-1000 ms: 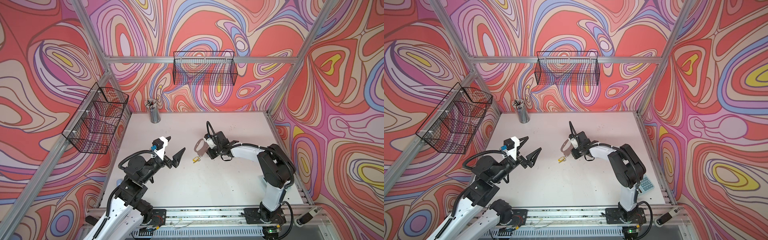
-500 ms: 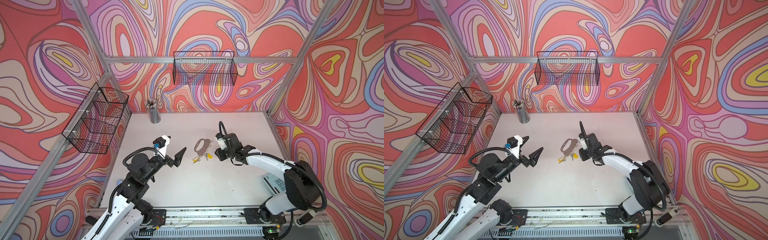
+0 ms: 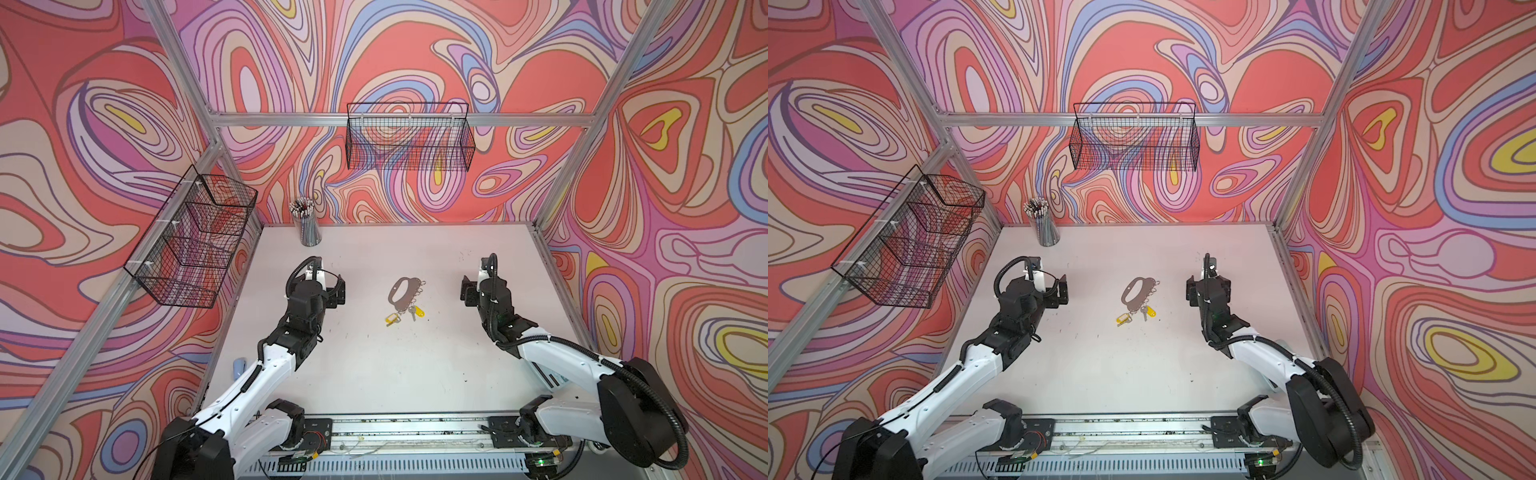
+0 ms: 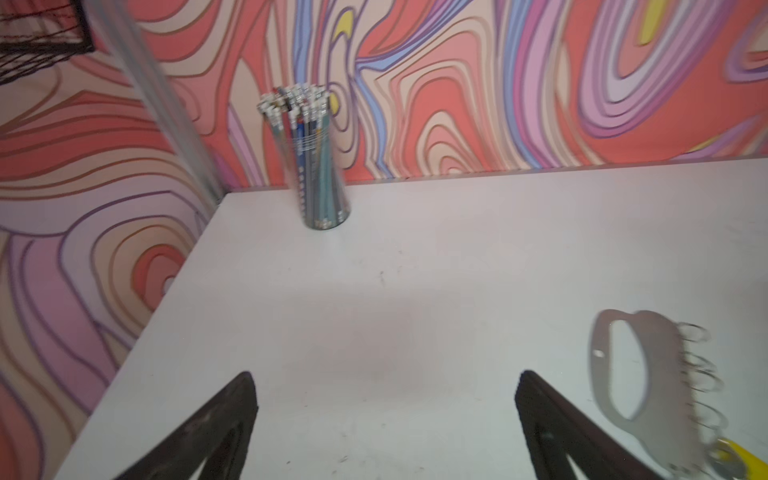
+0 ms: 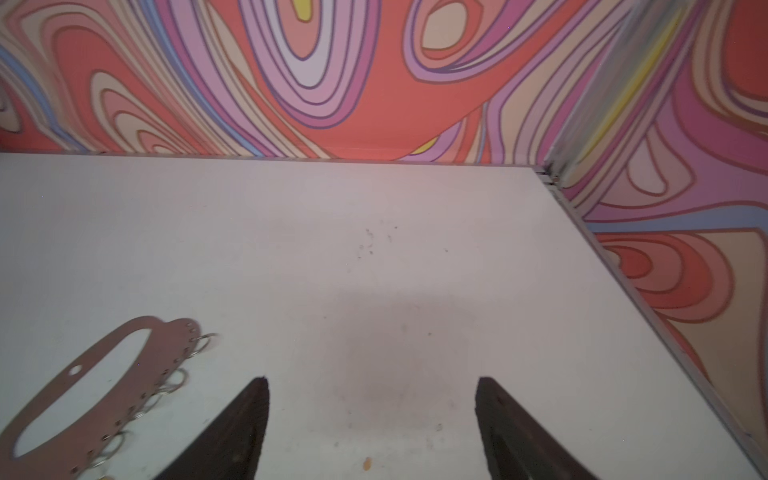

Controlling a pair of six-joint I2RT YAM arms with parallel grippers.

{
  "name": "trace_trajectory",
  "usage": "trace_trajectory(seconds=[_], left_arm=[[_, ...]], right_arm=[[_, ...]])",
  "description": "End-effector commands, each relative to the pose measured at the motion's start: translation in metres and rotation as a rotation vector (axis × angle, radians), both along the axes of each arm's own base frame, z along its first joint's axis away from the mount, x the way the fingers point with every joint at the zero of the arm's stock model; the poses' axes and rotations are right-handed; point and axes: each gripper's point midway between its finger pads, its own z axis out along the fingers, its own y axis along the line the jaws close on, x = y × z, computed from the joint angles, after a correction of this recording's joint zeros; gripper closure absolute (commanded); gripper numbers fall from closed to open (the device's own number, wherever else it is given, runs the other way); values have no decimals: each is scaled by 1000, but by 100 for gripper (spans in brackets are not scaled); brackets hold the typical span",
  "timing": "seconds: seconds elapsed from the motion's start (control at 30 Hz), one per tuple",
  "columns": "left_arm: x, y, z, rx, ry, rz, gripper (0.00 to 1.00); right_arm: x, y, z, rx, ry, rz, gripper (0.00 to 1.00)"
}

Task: Put the keys on the keyring

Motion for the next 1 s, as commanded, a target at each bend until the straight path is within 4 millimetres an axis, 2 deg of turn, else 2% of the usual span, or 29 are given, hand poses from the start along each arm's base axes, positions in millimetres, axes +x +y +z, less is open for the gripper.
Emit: trace_trajectory(seconds=[0.0,0.07,0.13,0.2,0.27,0.33,0.5,0.53,0.63,0.67,0.73,0.87,0.97], left_arm=[[11,32,-16,70,-2,134,0],[22,31,-33,110,24,104,0],[32,38,-42,80,10,145,0],[40,32,-42,104,19,79,0],[47,34,-35,126,-55,72,0],[49,40,-35,127,-56,75,0],[42,48,-41,47,-14,78,0],[34,49,-59,45,31,71,0],[25,57,-76,32,32,114,0],[24,56,-79,26,12,103,0],[25,50,-86,19,-7,62,0],[27,39,-106,15,-18,-17,0],[28,32,-109,8,11,-69,0]], right_arm=[[5,-36,15,-49,-163,-147,4],[4,-55,4,-45,-195,-207,2],[4,-68,-8,-51,-198,-228,2],[5,-73,-18,-65,-202,-221,2],[7,-76,-25,-52,-228,-201,2],[5,-76,-30,-57,-249,-197,2],[21,-70,-41,-16,-195,-83,2],[22,-71,-44,-4,-183,-72,2],[20,-75,-53,23,-190,-64,2],[19,-79,-48,14,-225,-80,2],[20,-76,-52,28,-197,-59,2],[27,-85,-56,29,-173,-119,2],[26,-86,-55,24,-177,-125,1]])
